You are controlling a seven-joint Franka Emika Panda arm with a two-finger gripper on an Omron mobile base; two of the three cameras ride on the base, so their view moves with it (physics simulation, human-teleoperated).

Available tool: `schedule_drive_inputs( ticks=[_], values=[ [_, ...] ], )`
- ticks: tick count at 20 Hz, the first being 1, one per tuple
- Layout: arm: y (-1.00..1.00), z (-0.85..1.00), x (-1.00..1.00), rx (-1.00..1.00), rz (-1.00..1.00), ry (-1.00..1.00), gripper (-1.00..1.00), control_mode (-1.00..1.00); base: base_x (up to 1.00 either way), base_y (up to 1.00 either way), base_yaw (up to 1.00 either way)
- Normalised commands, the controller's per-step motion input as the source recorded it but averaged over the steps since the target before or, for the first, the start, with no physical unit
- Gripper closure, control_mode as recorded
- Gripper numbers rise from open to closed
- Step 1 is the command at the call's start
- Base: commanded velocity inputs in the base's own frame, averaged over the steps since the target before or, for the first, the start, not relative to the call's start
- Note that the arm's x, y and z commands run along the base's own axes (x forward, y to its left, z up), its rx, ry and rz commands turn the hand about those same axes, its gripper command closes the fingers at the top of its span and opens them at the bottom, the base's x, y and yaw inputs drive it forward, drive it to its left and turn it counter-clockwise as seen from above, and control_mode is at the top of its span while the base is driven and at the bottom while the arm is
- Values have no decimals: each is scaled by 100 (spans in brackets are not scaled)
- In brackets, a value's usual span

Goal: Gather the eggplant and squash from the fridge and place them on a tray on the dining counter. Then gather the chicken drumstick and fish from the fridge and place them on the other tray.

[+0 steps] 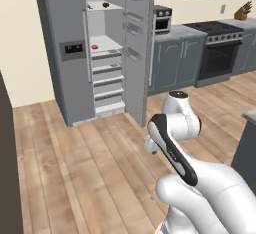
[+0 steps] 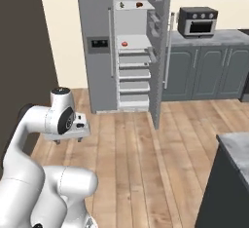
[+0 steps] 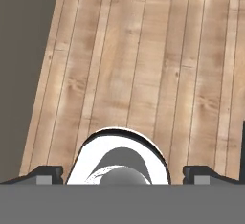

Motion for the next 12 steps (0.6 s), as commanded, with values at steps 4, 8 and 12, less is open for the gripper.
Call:
schedule_drive_inputs(
  ticks=[4, 8, 12],
  values=[
    [0, 0, 0, 0, 0, 0, -100, 100, 100, 23, 0],
    [0, 0, 0, 0, 0, 0, -100, 100, 100, 6, -6],
    [0, 0, 0, 0, 0, 0, -100, 100, 100, 3, -12]
  ],
)
